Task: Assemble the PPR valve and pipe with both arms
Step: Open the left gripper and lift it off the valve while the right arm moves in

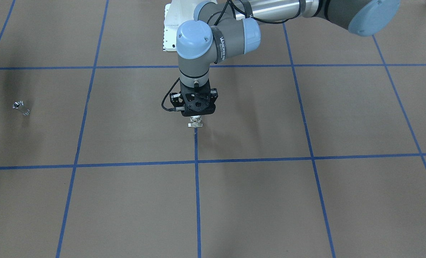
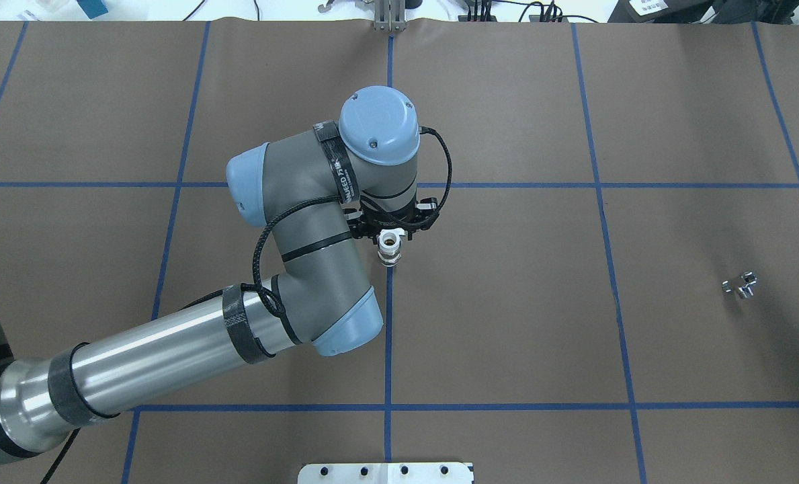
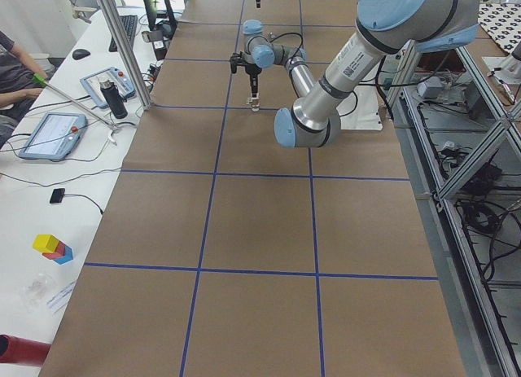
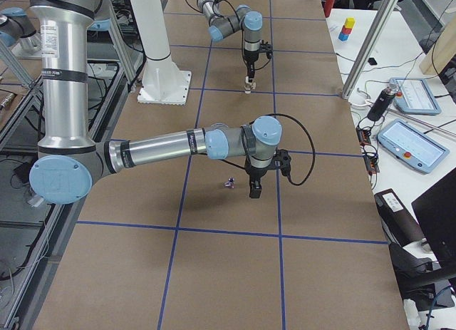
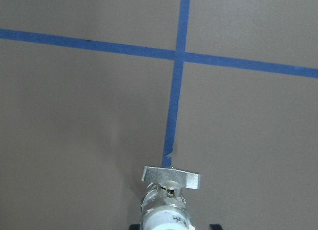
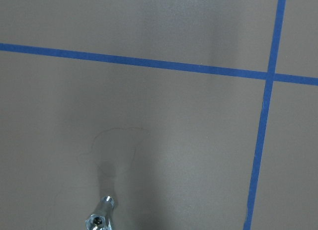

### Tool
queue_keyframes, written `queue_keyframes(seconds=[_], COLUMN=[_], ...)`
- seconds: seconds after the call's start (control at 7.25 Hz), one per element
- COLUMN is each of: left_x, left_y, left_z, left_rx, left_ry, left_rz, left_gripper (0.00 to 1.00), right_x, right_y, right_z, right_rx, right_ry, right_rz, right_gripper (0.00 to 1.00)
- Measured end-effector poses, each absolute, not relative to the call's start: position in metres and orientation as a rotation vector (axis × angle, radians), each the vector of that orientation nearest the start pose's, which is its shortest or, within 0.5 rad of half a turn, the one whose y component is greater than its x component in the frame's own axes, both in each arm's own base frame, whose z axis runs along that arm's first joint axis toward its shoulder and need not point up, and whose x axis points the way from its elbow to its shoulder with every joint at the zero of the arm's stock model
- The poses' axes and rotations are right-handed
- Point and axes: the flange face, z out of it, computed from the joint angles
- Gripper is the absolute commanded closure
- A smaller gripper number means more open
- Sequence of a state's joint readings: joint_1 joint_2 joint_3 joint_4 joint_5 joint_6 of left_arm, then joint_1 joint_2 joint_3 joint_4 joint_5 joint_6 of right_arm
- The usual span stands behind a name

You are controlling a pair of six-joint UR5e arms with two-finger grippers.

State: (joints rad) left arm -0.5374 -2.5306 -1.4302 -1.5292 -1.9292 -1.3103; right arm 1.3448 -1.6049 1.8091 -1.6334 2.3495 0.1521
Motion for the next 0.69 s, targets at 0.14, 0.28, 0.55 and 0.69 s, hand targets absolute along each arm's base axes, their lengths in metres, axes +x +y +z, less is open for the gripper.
queue_keyframes(seconds=[0.14,0.28,0.55,0.69], left_x=[0.59,0.576,0.522,0.494], left_y=[-0.469,-0.469,-0.458,-0.448], left_z=[0.11,0.104,0.116,0.132], left_rx=[-0.01,-0.007,-0.015,-0.003], left_ry=[0.85,0.865,0.882,0.884], left_rz=[-0.121,-0.124,-0.117,-0.093], left_gripper=[0.31,0.31,0.3,0.3], right_x=[-0.052,-0.065,-0.099,-0.124], right_y=[-0.481,-0.48,-0.474,-0.465], right_z=[0.562,0.56,0.557,0.558], right_rx=[-0.015,-0.01,-0.003,-0.006], right_ry=[-0.791,-0.796,-0.817,-0.82], right_rz=[-0.128,-0.139,-0.129,-0.112], right_gripper=[0.0,0.0,0.0,0.0])
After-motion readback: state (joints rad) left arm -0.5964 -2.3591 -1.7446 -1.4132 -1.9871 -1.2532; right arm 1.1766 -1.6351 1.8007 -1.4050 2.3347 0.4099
